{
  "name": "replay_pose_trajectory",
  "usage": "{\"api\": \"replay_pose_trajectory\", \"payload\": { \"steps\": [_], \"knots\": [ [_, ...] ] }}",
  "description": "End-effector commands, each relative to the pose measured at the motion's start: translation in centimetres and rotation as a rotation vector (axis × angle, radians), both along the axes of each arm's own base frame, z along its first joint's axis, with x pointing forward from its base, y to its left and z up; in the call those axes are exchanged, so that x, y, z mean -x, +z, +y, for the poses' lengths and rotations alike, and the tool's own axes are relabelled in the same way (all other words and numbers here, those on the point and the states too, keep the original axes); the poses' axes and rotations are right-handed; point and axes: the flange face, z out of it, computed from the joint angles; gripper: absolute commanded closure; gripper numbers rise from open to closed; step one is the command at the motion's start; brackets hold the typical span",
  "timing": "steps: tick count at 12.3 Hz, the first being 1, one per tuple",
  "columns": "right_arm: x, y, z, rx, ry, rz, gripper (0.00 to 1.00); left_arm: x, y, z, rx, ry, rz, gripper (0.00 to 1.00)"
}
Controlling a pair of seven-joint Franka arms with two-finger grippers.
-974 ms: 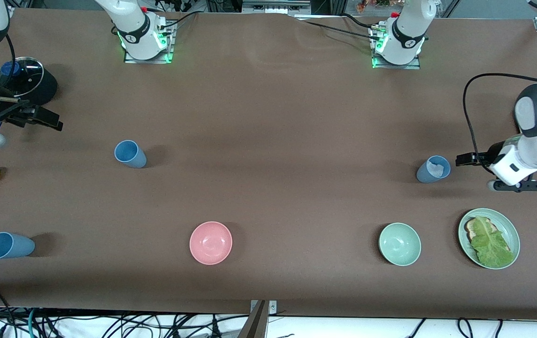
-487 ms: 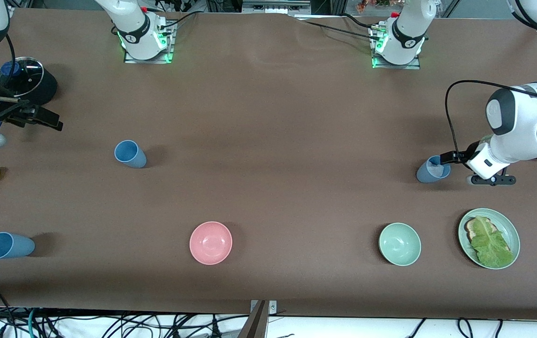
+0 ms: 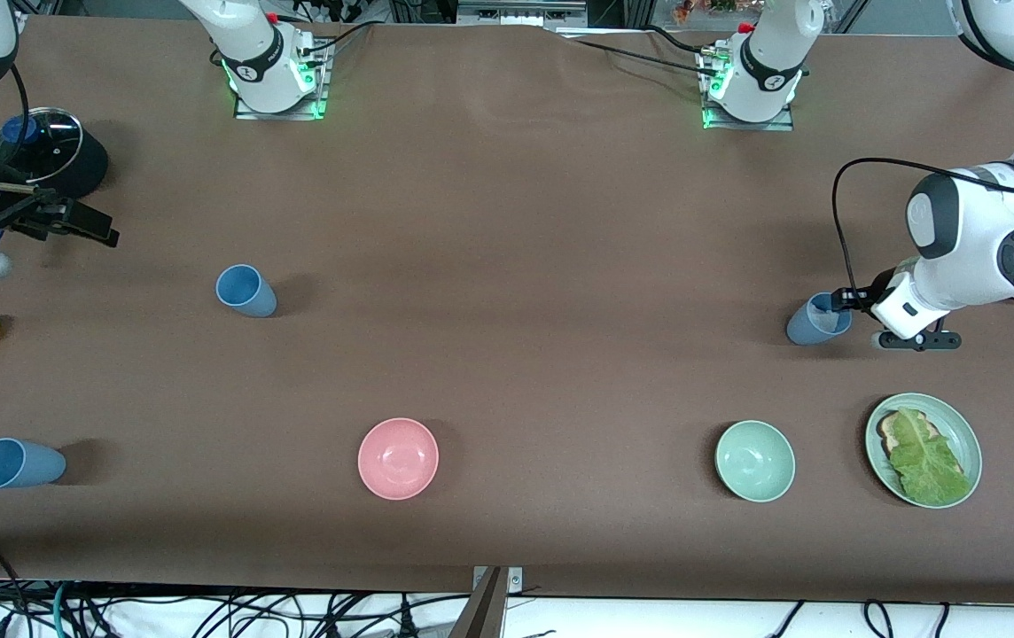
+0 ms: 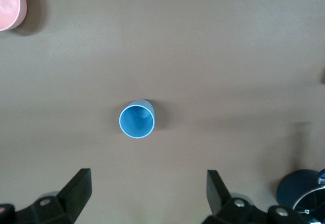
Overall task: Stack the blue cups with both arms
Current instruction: 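Reach the left gripper down and grasp the tissue-filled blue cup, then carry the tissue cup to the table middle and lower it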
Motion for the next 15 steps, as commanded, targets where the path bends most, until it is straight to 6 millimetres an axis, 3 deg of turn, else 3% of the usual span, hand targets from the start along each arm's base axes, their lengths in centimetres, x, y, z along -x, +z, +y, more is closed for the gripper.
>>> {"api": "replay_pose_trajectory", "payload": {
  "steps": [1,4,6,7,10,11,12,13,15],
  "knots": [
    [0.0,0.4,0.1,0.009,0.005,0.007,0.00,-1.0,0.2,-0.9,0.059,0.045,-0.028,1.00],
    [0.0,0.4,0.1,0.009,0.005,0.007,0.00,-2.1,1.2,-3.6,0.116,0.107,-0.048,1.00],
    [0.0,0.4,0.1,0.009,0.005,0.007,0.00,-3.0,3.0,-8.8,0.143,0.158,-0.027,1.00],
    [0.0,0.5,0.1,0.009,0.005,0.005,0.00,-3.3,3.9,-12.2,0.150,0.186,-0.018,1.00],
    [0.0,0.4,0.1,0.009,0.005,0.007,0.00,-3.3,7.1,-26.3,0.174,0.321,-0.012,1.00],
    [0.0,0.4,0.1,0.009,0.005,0.007,0.00,-3.0,7.6,-30.0,0.172,0.357,-0.010,1.00],
    [0.0,0.4,0.1,0.009,0.005,0.007,0.00,-1.9,7.5,-34.5,0.164,0.371,-0.004,1.00],
    [0.0,0.4,0.1,0.009,0.005,0.007,0.00,-1.1,6.3,-37.6,0.166,0.416,-0.012,1.00],
    [0.0,0.5,0.1,0.009,0.005,0.005,0.00,0.5,3.5,-42.5,0.169,0.454,-0.036,1.00]
  ]
}}
